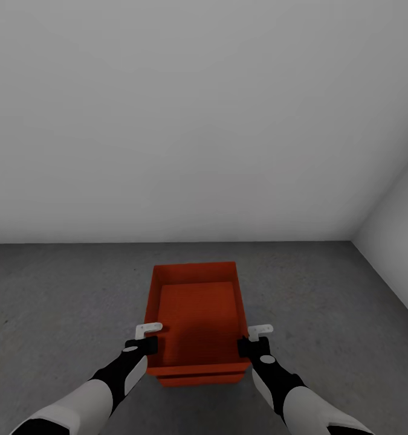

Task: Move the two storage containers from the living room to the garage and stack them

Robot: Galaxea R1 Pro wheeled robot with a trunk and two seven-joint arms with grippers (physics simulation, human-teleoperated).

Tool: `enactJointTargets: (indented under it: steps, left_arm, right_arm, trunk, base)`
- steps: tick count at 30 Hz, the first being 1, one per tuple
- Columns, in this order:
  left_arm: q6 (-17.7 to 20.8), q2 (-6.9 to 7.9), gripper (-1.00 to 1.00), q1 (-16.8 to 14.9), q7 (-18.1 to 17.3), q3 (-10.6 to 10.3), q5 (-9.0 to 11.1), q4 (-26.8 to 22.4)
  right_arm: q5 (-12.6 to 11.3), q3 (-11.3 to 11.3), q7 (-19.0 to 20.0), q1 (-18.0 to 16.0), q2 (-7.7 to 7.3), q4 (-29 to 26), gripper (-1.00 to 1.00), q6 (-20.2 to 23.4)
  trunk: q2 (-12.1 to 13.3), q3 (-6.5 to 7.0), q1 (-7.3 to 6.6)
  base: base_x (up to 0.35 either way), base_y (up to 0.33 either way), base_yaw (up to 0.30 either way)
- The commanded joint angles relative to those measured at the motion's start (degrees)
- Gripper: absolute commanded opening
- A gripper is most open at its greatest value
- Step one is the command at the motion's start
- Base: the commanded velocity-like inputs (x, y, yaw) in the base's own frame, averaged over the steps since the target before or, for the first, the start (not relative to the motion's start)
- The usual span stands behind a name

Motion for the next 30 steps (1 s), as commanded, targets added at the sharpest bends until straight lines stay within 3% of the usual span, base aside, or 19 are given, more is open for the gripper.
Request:
enactJointTargets:
  steps: [1, 18, 30]
  left_arm:
    - [-2.08, -0.01, -1.00, -0.04, 0.82, 1.75, 0.41, -1.35]
    - [-2.08, -0.09, -1.00, -0.04, 0.81, 1.73, 0.43, -1.33]
    - [-2.08, -0.10, -1.00, -0.04, 0.77, 1.77, 0.45, -1.33]
  right_arm:
    - [0.37, -1.82, -0.02, 0.01, 0.71, 0.20, -1.00, -0.22]
    - [0.35, -1.82, -0.02, 0.01, 0.71, 0.15, -1.00, -0.22]
    - [0.37, -1.82, -0.02, 0.01, 0.71, 0.17, -1.00, -0.22]
  trunk:
    - [-0.02, -0.04, -0.01]
    - [-0.02, -0.04, -0.01]
    - [-4.83, -2.20, 2.63]
  base:
    - [0.000, 0.000, 0.000]
    - [0.000, 0.000, 0.000]
    - [0.000, 0.000, 0.000]
